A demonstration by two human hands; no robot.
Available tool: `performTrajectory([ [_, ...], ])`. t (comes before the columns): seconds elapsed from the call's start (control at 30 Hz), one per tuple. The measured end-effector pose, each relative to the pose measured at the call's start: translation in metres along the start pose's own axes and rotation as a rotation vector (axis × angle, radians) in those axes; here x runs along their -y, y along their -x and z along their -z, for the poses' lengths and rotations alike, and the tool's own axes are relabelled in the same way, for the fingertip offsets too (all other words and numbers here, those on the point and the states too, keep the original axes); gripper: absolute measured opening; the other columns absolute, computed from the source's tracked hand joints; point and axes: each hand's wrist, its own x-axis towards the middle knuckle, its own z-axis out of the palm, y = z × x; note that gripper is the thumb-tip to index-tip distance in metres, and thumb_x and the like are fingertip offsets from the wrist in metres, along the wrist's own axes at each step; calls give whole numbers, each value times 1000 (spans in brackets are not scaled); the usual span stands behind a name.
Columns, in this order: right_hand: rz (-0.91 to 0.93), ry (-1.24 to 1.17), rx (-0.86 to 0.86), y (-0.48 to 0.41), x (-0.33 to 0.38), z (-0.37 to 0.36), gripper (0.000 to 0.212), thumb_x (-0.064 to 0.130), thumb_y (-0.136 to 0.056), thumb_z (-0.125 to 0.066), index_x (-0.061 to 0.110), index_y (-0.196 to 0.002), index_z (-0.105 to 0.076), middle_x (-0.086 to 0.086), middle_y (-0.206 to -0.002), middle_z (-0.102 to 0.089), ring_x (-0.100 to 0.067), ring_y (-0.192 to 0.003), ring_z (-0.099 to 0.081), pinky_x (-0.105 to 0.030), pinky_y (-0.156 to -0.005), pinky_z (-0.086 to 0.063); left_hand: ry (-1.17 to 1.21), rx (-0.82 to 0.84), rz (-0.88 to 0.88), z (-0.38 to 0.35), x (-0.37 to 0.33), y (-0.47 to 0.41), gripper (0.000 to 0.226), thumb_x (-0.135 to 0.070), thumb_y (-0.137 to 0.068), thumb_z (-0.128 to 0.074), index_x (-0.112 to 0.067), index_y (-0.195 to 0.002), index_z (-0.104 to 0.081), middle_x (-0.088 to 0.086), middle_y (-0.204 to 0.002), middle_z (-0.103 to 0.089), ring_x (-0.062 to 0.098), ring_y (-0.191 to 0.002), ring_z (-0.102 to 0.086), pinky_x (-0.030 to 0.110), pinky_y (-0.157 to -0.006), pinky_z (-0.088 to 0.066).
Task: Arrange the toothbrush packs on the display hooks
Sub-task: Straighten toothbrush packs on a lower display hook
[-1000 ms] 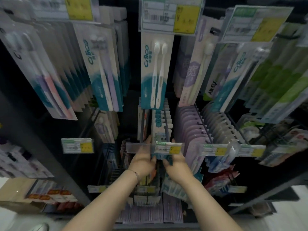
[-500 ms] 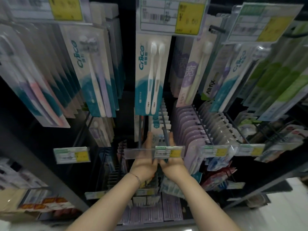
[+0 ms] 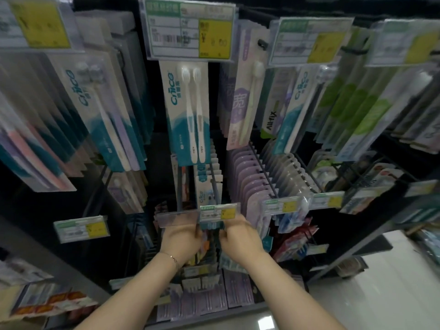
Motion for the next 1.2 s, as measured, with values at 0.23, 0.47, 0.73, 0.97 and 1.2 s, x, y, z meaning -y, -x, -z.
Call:
performTrajectory([
  [0.23,51,117,-97,25,-30,15,35,21,-93,-46,12,-126,-53,-8,-120,-55,-29,-111,-52,-38,-83,-45,11,-10,-52,-5,-30,12,26,-27,-94,-40,-26,-116,-54,-1,-119,-62,21,-113,-54,32,-92,-41],
  [0.47,73,138,-193,57,-102,40,25,17,-81,-60,10,-105,-64,-9,-92,-62,-31,-84,-60,-34,-58,-46,40,-30,-49,-20,-89,22,19,-28,-92,-45,-21,-105,-56,-2,-101,-62,21,-92,-61,34,-78,-47],
  [0.73,96,183,-193,81,-179,79,29,19,-85,-58,12,-112,-62,-7,-97,-62,-31,-90,-58,-40,-68,-49,7,-112,-108,-41,-191,23,18,-30,-92,-46,-21,-103,-58,-3,-99,-63,22,-97,-60,32,-71,-38],
  [0.97,83,178,-190,87,-224,98,27,22,-89,-53,15,-114,-58,-5,-104,-59,-28,-98,-55,-38,-76,-45,29,-123,-159,-48,-254,9,14,-29,-93,-44,-19,-96,-53,0,-91,-58,23,-88,-58,33,-66,-39],
  [1.2,7,149,-173,81,-246,105,29,25,-92,-48,18,-119,-56,-2,-113,-57,-24,-106,-52,-36,-81,-43,-5,-54,-235,-53,-290,-9,20,-26,-93,-42,-18,-108,-53,1,-104,-59,25,-98,-57,35,-76,-41],
])
